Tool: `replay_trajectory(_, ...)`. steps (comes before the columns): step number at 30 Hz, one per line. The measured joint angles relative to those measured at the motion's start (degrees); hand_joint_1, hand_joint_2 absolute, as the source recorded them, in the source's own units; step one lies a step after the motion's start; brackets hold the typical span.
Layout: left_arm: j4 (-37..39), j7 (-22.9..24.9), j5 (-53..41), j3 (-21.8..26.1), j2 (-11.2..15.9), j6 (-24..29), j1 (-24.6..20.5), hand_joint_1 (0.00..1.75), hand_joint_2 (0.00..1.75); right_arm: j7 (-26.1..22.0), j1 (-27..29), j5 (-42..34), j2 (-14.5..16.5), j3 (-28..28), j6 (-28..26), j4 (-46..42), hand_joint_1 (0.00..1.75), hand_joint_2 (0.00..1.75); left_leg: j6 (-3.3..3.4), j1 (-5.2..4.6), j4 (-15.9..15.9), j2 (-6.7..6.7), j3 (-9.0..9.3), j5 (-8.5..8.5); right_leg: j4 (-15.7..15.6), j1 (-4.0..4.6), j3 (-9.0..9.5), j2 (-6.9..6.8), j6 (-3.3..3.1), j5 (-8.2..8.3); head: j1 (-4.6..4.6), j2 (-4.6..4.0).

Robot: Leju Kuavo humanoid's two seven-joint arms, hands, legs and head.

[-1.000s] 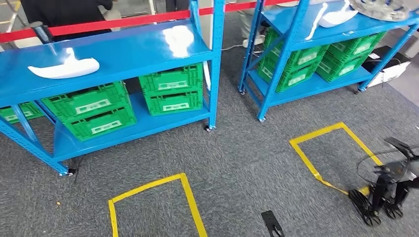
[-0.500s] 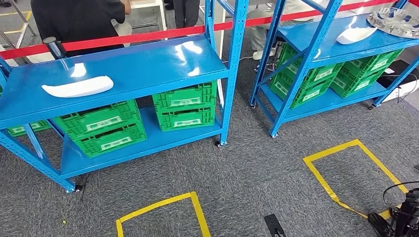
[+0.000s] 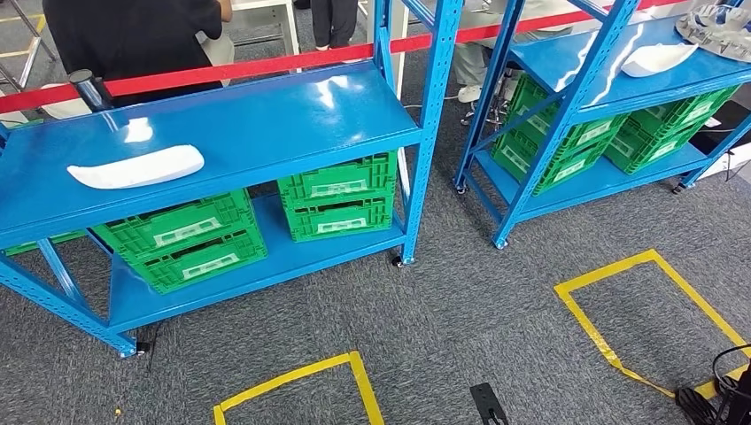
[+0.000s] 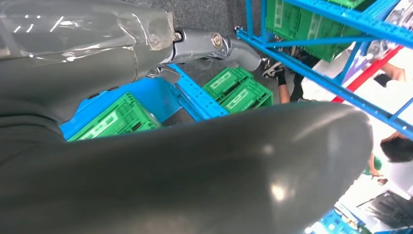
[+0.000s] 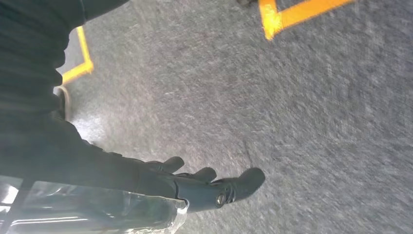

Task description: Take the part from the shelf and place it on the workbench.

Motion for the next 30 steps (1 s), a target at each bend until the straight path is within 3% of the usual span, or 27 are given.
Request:
replay_trajectory(2, -0.3, 0.0, 0.0, 0.1, -0.2, 0.0, 0.0, 0.00, 0.00, 0.0, 0.2, 0.0, -0.2, 0.1, -0.1, -0.4, 0.00, 1.75, 0.76, 0.20, -0.6, 0.03, 0.68, 0.50, 1.2, -0.09, -0.49, -0.16, 0.45, -0.81, 0.06, -0.01)
replay_trajectory(3, -0.5, 0.0, 0.0, 0.1, -0.3, 0.0, -0.1, 0.00, 0.00, 0.0, 0.2, 0.0, -0.4, 0.2, -0.1, -0.6, 0.00, 1.75, 1.06, 0.34, -0.9, 0.08, 1.05, 0.70, 3.3, -0.16, -1.56, -0.26, 0.46, -1.82, 0.07, -0.01)
replay_trajectory(6, -0.7, 0.0, -0.1, 0.1, -0.7, 0.0, 0.0, 0.00, 0.00, 0.0, 0.2, 0.0, -0.7, 0.3, -0.2, -0.9, 0.00, 1.75, 1.37, 0.39, -1.1, 0.16, 1.35, 0.55, 15.6, -0.55, -8.03, -0.40, 0.32, -6.21, 0.08, -0.01)
replay_trajectory(7, -0.7, 0.0, -0.1, 0.1, -0.8, 0.0, 0.0, 0.00, 0.00, 0.0, 0.3, 0.0, -0.7, 0.3, -0.2, -0.9, 0.00, 1.75, 1.35, 0.39, -1.1, 0.13, 1.47, 0.37, 18.3, -0.72, -9.65, -0.42, 0.64, -6.77, 0.08, -0.01)
replay_trajectory(8, -0.7, 0.0, -0.1, 0.2, -0.9, 0.0, 0.0, 0.00, 0.00, 0.0, 0.4, 0.0, -0.8, 0.4, -0.2, -1.0, 0.00, 1.75, 1.27, 0.40, -1.1, 0.06, 1.69, 0.15, 18.7, -0.93, -10.14, -0.45, 1.19, -6.35, 0.09, -0.01)
replay_trajectory(10, -0.7, 0.0, -0.1, 0.2, -1.0, 0.0, 0.1, 0.00, 0.00, 0.0, 0.4, 0.0, -0.9, 0.5, -0.2, -1.1, 0.00, 1.75, 0.90, 0.47, -1.0, -0.08, 2.44, -0.49, 12.4, -1.37, -7.48, -0.66, 2.58, -3.09, 0.09, -0.01)
replay_trajectory(11, -0.7, 0.0, -0.1, 0.2, -1.1, 0.0, 0.0, 0.00, 0.00, 0.0, 0.3, 0.0, -1.0, 0.5, -0.2, -1.2, 0.00, 1.75, 0.56, 0.41, -0.8, -0.10, 2.68, -0.96, 7.9, -1.46, -5.37, -0.86, 2.96, -1.37, 0.09, -0.02)
replay_trajectory(12, -0.7, 0.0, -0.1, 0.2, -1.1, 0.0, 0.0, 0.00, 0.00, 0.0, 0.3, 0.0, -1.0, 0.5, -0.3, -1.2, 0.00, 1.75, 0.18, 0.32, -0.6, -0.10, 2.85, -1.47, 4.5, -1.47, -3.63, -0.98, 2.94, -0.17, 0.07, -0.02)
replay_trajectory(14, -0.7, 0.1, -0.4, 0.3, -1.2, 0.0, 0.0, 0.00, 0.00, 0.2, 0.3, -0.1, -1.1, 0.7, -0.5, -1.5, 0.00, 1.75, -0.52, 0.15, -0.4, -0.07, 2.88, -2.26, 1.8, -1.22, -2.16, -1.05, 2.10, 0.27, 0.05, -0.02)
replay_trajectory(17, -1.0, 0.5, -0.8, 0.8, -1.6, 0.0, 0.0, 0.00, 0.00, 0.5, 0.4, -0.5, -1.2, 0.9, -0.9, -2.1, 0.00, 1.75, -1.30, 0.48, 0.4, 0.00, 2.87, -3.35, 1.9, -1.15, -1.98, -0.86, 0.81, -0.21, 0.03, -0.01)
replay_trajectory(19, -1.2, 0.5, -1.0, 1.1, -1.8, 0.0, 0.0, 0.00, 0.00, 0.6, 0.4, -0.5, -1.3, 1.0, -1.0, -2.4, 0.00, 1.75, -1.75, 0.67, 5.5, 0.04, 0.43, -6.19, 1.8, -1.22, -1.72, -0.78, 0.17, -0.43, 0.04, -0.01)
replay_trajectory(21, -1.2, 0.5, -1.0, 1.4, -1.9, 0.0, 0.1, 0.00, 0.00, 0.6, 0.5, -0.6, -1.4, 1.1, -1.1, -2.6, 0.00, 1.75, -1.97, 0.68, 14.0, 0.04, -4.40, -9.72, 1.8, -0.92, -1.54, -0.77, -0.32, -0.71, 0.04, -0.01)
replay_trajectory(22, -1.2, 0.6, -1.0, 1.5, -2.0, 0.0, 0.2, 0.00, 0.00, 0.6, 0.5, -0.6, -1.4, 1.2, -1.1, -2.7, 0.00, 1.75, -1.95, 0.66, 17.2, 0.04, -6.50, -10.44, 1.8, -0.73, -1.40, -0.77, -0.49, -0.84, 0.04, -0.01)
replay_trajectory(23, -1.2, 0.6, -1.0, 1.6, -2.0, 0.0, 0.3, 0.00, 0.00, 0.6, 0.5, -0.6, -1.4, 1.2, -1.2, -2.7, 0.00, 1.75, -1.77, 0.60, 18.4, 0.04, -7.67, -9.84, 1.8, -0.51, -1.15, -0.75, -0.67, -0.98, 0.03, -0.01)
replay_trajectory(24, -1.2, 0.7, -1.1, 1.6, -2.1, 0.0, 0.3, 0.00, 0.00, 0.7, 0.5, -0.7, -1.5, 1.3, -1.2, -2.8, 0.00, 1.75, -1.39, 0.48, 17.1, 0.04, -7.68, -7.99, 1.7, -0.25, -0.76, -0.70, -0.79, -1.12, 0.03, -0.01)
replay_trajectory(27, -1.9, 2.2, -2.3, 2.6, -2.9, 0.0, 0.5, 0.00, 0.00, 1.2, 0.6, -1.4, -1.6, 1.7, -2.1, -3.5, 0.00, 1.75, 0.91, -0.49, 5.4, 0.07, -3.63, -0.30, 1.0, 0.41, 0.47, -0.40, -0.86, -1.41, 0.03, -0.01)
replay_trajectory(29, -3.0, 3.6, -3.7, 3.9, -3.9, 0.0, 0.8, 0.00, 0.00, 1.7, 0.7, -2.2, -2.1, 2.5, -2.9, -4.4, 0.00, 1.75, 1.84, -1.13, 1.2, 0.26, -2.19, 1.40, 0.8, 0.63, 0.55, -0.20, -0.68, -1.52, 0.06, -0.01)
replay_trajectory(30, -3.5, 4.0, -4.3, 4.5, -4.4, 0.0, 1.0, 0.00, 0.00, 2.1, 0.9, -2.6, -2.4, 2.9, -3.2, -5.1, 0.00, 1.75, 1.89, -1.23, 0.8, 0.33, -2.13, 1.36, 0.7, 0.82, 0.51, -0.18, -0.52, -1.59, 0.04, -0.01)
